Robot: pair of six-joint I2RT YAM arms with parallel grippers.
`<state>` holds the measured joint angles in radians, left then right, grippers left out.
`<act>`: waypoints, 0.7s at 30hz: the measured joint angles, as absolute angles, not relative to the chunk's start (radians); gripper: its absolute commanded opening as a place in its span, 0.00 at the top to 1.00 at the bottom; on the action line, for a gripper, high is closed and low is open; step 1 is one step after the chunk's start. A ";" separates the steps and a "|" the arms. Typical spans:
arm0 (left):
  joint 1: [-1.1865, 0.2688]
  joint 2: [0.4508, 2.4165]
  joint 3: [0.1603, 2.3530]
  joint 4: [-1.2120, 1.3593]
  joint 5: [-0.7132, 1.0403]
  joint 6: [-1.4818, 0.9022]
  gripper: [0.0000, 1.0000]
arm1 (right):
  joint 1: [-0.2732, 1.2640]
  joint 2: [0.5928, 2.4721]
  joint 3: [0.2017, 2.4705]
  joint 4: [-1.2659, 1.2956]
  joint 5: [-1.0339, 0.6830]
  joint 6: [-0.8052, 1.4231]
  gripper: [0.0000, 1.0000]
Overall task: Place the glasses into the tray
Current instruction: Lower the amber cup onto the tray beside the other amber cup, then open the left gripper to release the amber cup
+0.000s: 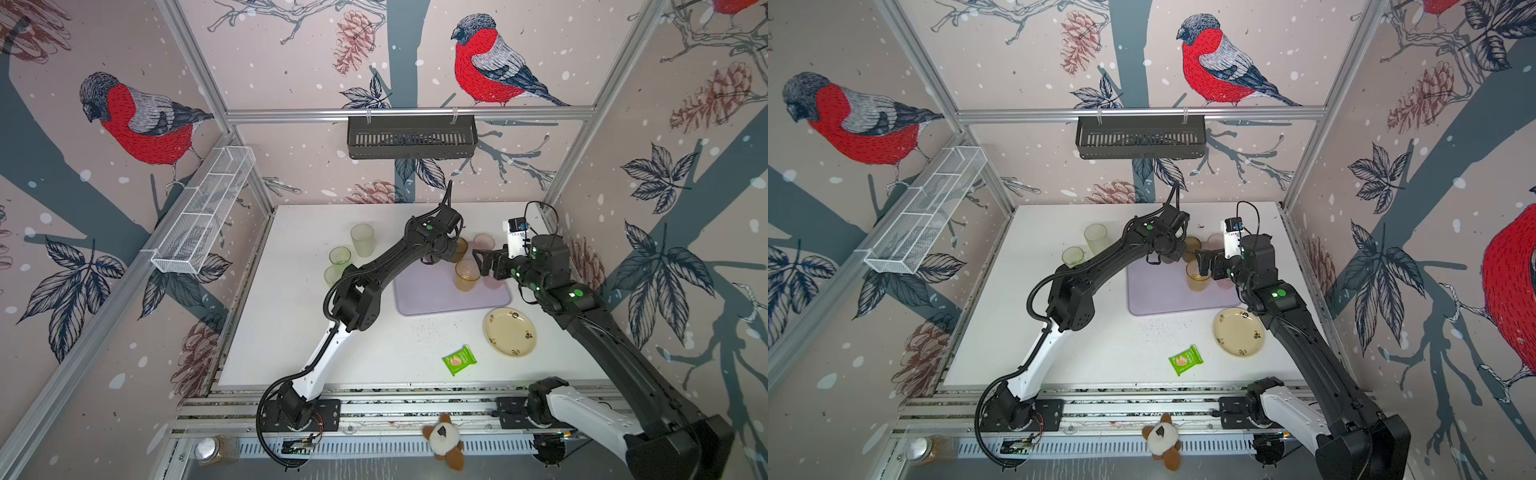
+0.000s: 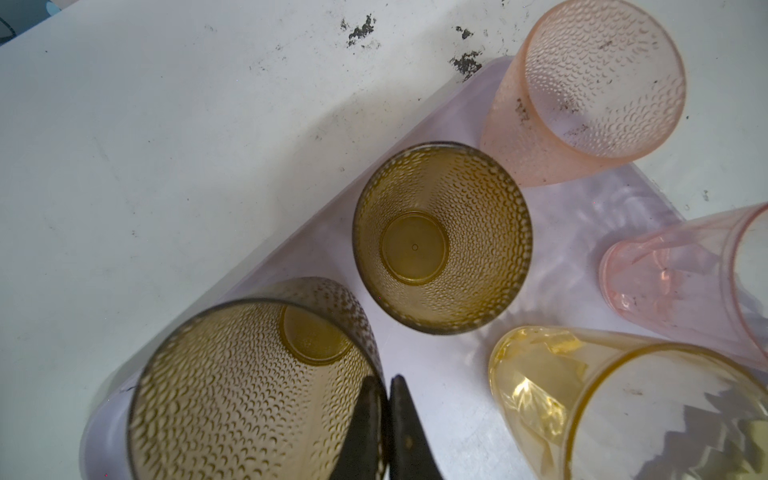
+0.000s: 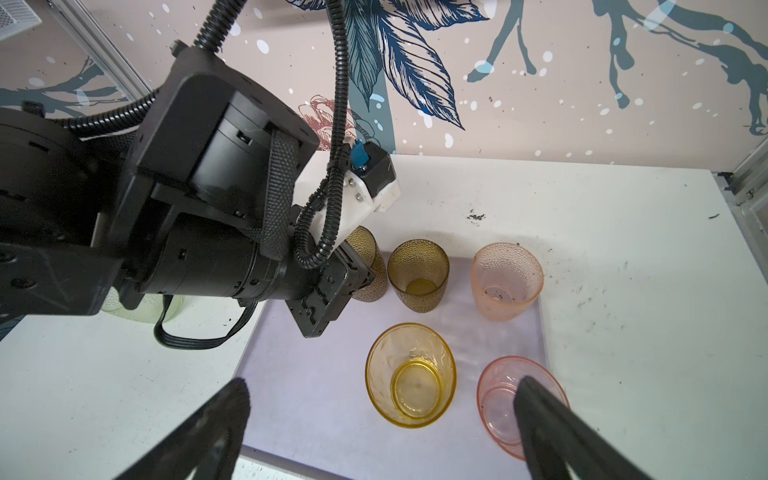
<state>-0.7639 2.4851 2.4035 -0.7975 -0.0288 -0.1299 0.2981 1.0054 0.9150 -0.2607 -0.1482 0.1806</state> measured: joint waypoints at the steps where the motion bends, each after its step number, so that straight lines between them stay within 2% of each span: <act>1: -0.764 2.485 2.403 -0.798 -0.029 -0.130 0.91 | 0.298 1.005 0.915 -0.261 -0.148 0.181 0.00; 21: -0.767 2.485 2.403 -0.820 -0.029 -0.130 0.84 | 0.296 1.006 0.915 -0.260 -0.148 0.181 0.00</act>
